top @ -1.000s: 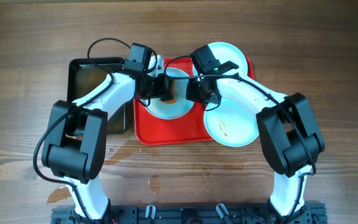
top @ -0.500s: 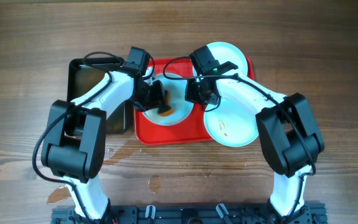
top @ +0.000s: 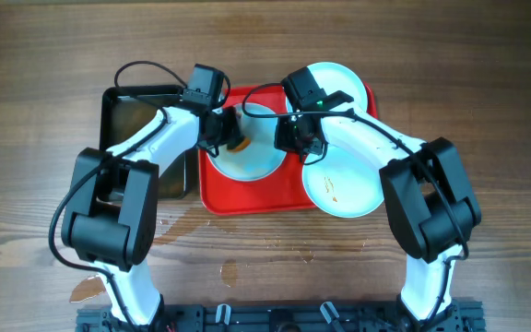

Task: Clean dirty plates on tray and stack at the side
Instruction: 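Scrub the plate surface with the sponge while right gripper holds the plate, then lift the cleaned plate with right gripper and place it right of the tray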

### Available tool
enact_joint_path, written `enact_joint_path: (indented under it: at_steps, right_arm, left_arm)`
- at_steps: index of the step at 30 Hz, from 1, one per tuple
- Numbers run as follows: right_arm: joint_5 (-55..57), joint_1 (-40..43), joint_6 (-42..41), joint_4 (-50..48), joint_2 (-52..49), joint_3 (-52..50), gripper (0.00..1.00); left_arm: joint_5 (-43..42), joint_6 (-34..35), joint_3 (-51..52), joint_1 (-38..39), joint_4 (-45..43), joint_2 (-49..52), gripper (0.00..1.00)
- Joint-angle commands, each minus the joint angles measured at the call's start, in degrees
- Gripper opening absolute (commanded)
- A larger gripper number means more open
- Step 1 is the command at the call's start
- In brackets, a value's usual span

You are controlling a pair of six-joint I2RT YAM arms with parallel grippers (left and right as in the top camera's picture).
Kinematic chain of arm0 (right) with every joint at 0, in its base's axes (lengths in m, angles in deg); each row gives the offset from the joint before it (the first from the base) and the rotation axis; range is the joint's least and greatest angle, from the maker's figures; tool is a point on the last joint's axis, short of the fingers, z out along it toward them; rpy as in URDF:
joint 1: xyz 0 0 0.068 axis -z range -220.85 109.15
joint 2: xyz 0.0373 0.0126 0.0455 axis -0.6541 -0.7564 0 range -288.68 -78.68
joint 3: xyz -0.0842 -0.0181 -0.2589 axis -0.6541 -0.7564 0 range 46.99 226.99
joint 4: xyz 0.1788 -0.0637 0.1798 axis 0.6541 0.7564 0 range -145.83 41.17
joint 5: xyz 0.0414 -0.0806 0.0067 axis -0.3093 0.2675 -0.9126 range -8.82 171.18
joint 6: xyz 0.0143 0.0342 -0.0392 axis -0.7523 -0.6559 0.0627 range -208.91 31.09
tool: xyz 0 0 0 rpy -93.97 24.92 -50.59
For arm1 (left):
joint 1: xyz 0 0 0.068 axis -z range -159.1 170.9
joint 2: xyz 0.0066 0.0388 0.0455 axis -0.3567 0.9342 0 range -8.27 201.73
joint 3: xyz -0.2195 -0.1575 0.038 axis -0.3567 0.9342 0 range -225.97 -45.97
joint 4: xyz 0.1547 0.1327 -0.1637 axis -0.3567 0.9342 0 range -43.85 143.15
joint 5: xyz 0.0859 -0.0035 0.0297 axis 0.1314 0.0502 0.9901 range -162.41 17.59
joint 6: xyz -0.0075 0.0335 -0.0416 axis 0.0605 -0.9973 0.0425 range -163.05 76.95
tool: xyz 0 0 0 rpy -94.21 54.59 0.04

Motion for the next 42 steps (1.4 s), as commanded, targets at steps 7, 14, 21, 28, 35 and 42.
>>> enact_joint_path:
  at_steps: [7, 14, 21, 28, 35, 42]
  right_arm:
    - [1.0, 0.2, -0.4, -0.9, 0.1, -0.2, 0.06]
    - [0.1, 0.2, -0.4, -2.5, -1.6, -0.2, 0.2]
    - [-1.2, 0.2, -0.3, -2.7, -1.6, -0.3, 0.04]
    - [-1.3, 0.2, -0.2, -2.8, -1.6, -0.3, 0.04]
    - [-9.2, 0.2, 8.5, -4.9, -1.5, 0.1, 0.04]
    - [0.7, 0.1, 12.4, -3.7, 7.1, 0.2, 0.04]
  left_arm:
    - [-18.2, -0.4, 0.5, 0.1, 13.7, 0.7, 0.04]
    - [-18.2, -0.5, 0.5, -0.1, 12.1, 0.7, 0.04]
    - [-18.2, -0.5, -0.7, -1.0, 13.1, 0.5, 0.04]
    - [-14.5, -2.9, -9.8, -7.0, 19.8, -6.5, 0.04]
    - [-14.1, -5.0, -11.3, -14.1, 24.0, -14.5, 0.04]
    - [-11.5, -5.2, -11.3, -20.8, 27.4, -16.1, 0.04]
